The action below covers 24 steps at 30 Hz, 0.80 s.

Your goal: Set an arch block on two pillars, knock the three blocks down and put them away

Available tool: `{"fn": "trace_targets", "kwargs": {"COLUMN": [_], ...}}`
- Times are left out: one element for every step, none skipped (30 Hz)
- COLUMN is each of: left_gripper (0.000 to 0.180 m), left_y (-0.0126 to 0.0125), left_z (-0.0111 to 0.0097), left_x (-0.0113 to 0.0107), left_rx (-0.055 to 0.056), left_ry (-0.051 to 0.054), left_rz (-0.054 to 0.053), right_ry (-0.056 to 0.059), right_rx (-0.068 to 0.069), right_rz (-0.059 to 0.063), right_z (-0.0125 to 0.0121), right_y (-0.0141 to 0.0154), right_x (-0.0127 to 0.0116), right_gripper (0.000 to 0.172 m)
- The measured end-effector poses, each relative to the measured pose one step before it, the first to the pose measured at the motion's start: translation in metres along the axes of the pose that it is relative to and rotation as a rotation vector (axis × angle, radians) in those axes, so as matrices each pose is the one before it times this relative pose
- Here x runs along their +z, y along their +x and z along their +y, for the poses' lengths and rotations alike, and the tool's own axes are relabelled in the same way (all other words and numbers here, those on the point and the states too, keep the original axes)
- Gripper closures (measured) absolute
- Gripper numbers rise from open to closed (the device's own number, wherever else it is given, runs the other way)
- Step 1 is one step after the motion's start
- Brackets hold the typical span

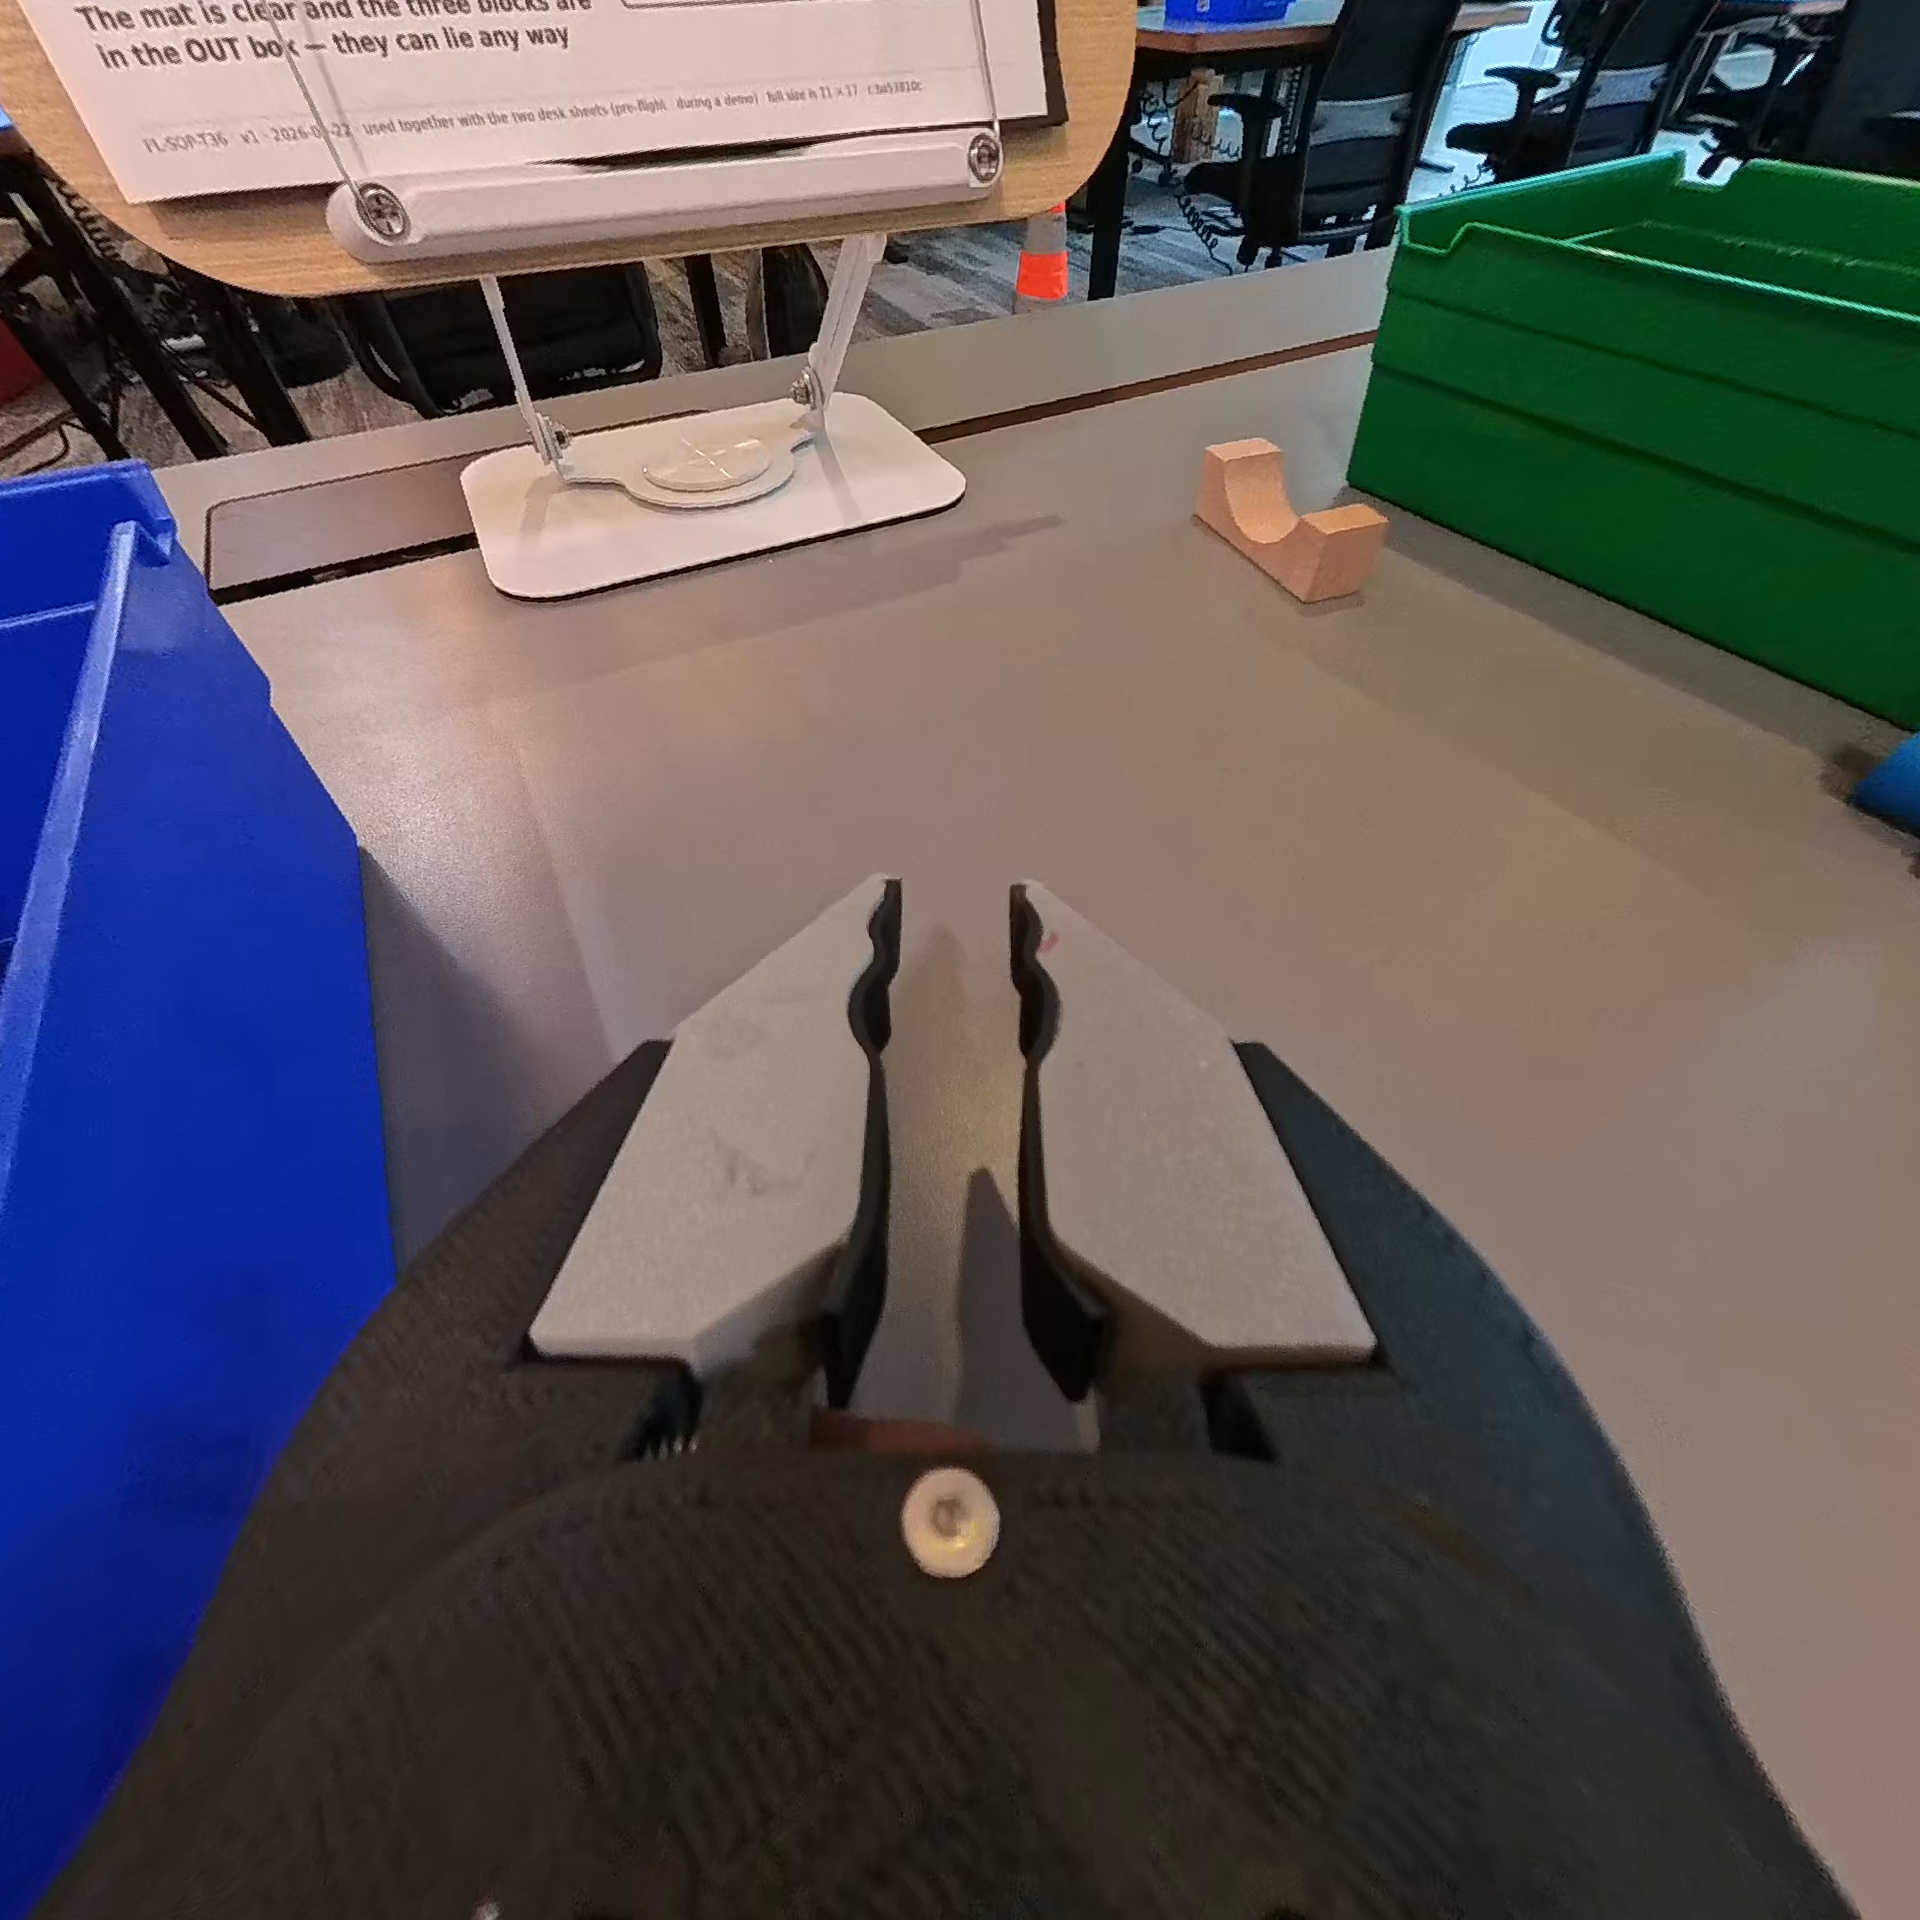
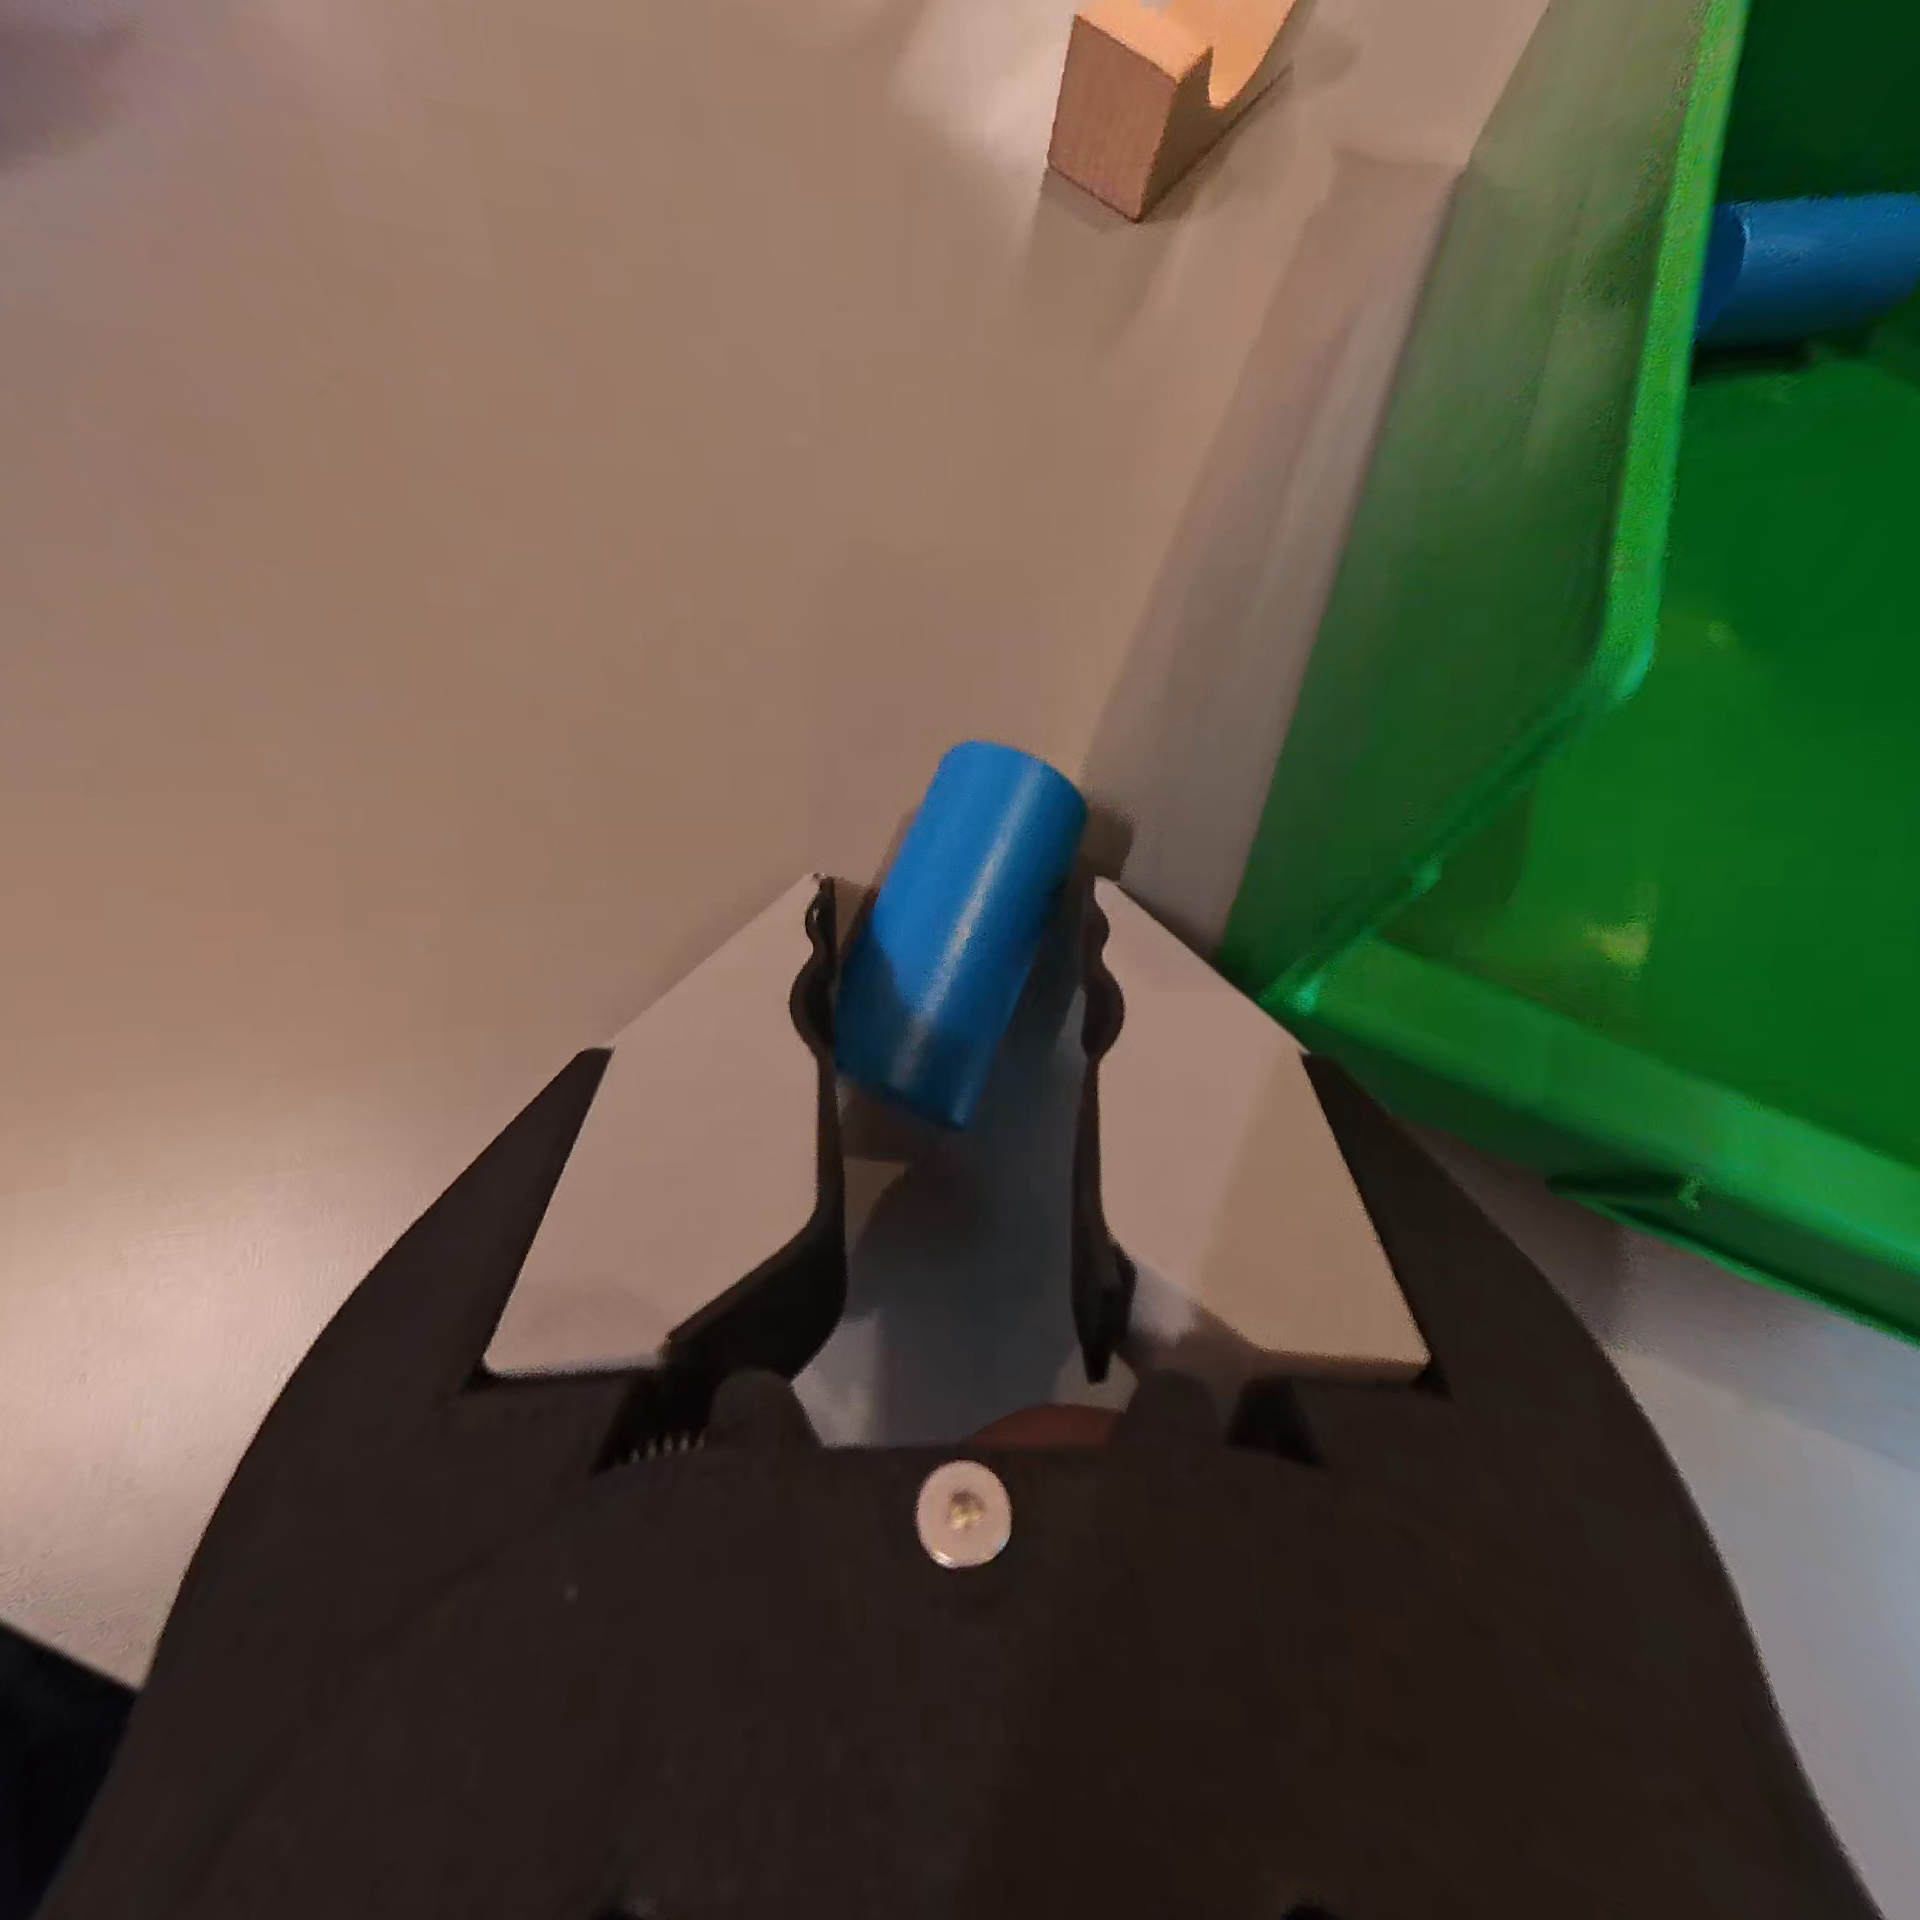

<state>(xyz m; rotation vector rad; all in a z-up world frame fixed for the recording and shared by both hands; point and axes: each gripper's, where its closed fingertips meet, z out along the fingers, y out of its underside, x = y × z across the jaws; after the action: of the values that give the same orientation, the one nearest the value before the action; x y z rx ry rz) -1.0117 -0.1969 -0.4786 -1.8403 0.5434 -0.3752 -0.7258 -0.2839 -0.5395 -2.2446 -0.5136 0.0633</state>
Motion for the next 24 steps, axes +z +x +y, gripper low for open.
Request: {"fn": "trace_targets", "kwargs": {"left_gripper": [0.162,0.162,0.162,0.162,0.162,0.162,0.162,0.162,0.162,0.162,0.162,0.162,0.162,0.162,0.162,0.162,0.162,0.162,0.162,0.161,0.162,0.162,0.162,0.162], "left_y": [0.00023,0.00012,0.00002,0.00000,-0.00006,-0.00015,0.00016,0.00018,0.00022,0.00022,0.00017,0.00012,0.00009,0.00004,-0.00004,0.00010,0.00013,0.00019,0.00015,0.00023,0.00009,-0.00010,-0.00004,0.00005], "left_z": [0.00024,0.00003,-0.00006,-0.00020,-0.00014,-0.00017,-0.00001,0.00009,0.00023,0.00012,0.00022,0.00014,0.00001,0.00015,0.00009,0.00022,0.00016,0.00021,0.00010,0.00020,0.00004,-0.00015,0.00012,0.00009], "left_x": [0.00015,0.00007,-0.00004,-0.00020,-0.00012,-0.00016,-0.00004,0.00002,0.00012,0.00013,0.00016,0.00001,0.00014,0.00000,0.00009,0.00018,0.00011,0.00014,0.00003,0.00002,-0.00006,-0.00007,-0.00004,0.00011], "left_rx": [0.0011,0.0011,0.0004,-0.0006,-0.0013,-0.0012,-0.0009,-0.0003,0.0006,0.0012,0.0012,0.0010,0.0005,-0.0003,-0.0004,0.0004,0.0012,0.0015,0.0008,-0.0003,-0.0011,-0.0017,-0.0018,-0.0013], "left_ry": [-0.0016,-0.0005,0.0006,0.0014,0.0016,0.0011,0.0002,-0.0008,-0.0014,-0.0014,-0.0015,-0.0013,-0.0005,-0.0004,-0.0010,-0.0016,-0.0018,-0.0014,-0.0010,-0.0009,-0.0001,0.0006,0.0000,-0.0011], "left_rz": [0.0008,0.0002,0.0000,0.0001,0.0003,0.0007,0.0013,0.0015,0.0011,0.0007,0.0004,0.0001,0.0000,0.0001,0.0003,0.0005,0.0001,-0.0003,0.0003,0.0009,0.0007,0.0006,0.0009,0.0015], "right_ry": [0.0035,0.0021,-0.0001,-0.0010,-0.0013,-0.0002,-0.0001,-0.0024,-0.0017,-0.0010,-0.0011,-0.0024,-0.0037,-0.0014,0.0026,0.0026,0.0014,0.0011,0.0017,0.0028,0.0015,0.0012,0.0061,0.0148], "right_rx": [-0.0005,-0.0035,-0.0040,-0.0022,0.0010,0.0013,0.0026,-0.0007,-0.0023,0.0016,0.0066,0.0112,0.0110,0.0072,0.0025,-0.0024,-0.0049,-0.0089,-0.0088,-0.0134,-0.0175,-0.0214,-0.0311,-0.0338], "right_rz": [0.0052,0.0095,0.0119,0.0099,0.0054,-0.0012,0.0017,0.0051,0.0081,0.0126,0.0043,-0.0072,-0.0104,-0.0099,-0.0104,-0.0141,-0.0078,0.0011,0.0049,0.0076,0.0093,0.0102,0.0073,0.0095], "right_z": [-0.00284,-0.00268,-0.00210,-0.00137,-0.00060,0.00005,0.00068,0.00130,0.00158,0.00163,0.00177,0.00201,0.00219,0.00175,0.00105,0.00027,-0.00034,-0.00061,-0.00109,-0.00120,-0.00096,-0.00086,-0.00140,-0.00243], "right_y": [-0.00162,-0.00094,-0.00022,-0.00021,-0.00047,-0.00102,-0.00031,0.00050,0.00148,0.00255,0.00179,0.00048,0.00016,0.00014,-0.00047,-0.00121,-0.00077,0.00008,0.00035,0.00022,0.00003,-0.00021,-0.00110,-0.00140], "right_x": [0.00269,0.00246,0.00190,0.00138,0.00081,0.00009,-0.00053,-0.00132,-0.00173,-0.00165,-0.00145,-0.00162,-0.00174,-0.00139,-0.00085,-0.00013,0.00026,0.00061,0.00088,0.00072,0.00036,0.00004,-0.00009,-0.00062], "right_gripper": [0.124,0.122,0.123,0.124,0.127,0.129,0.131,0.134,0.135,0.133,0.132,0.132,0.133,0.135,0.137,0.141,0.142,0.142,0.142,0.142,0.142,0.142,0.142,0.142]}}
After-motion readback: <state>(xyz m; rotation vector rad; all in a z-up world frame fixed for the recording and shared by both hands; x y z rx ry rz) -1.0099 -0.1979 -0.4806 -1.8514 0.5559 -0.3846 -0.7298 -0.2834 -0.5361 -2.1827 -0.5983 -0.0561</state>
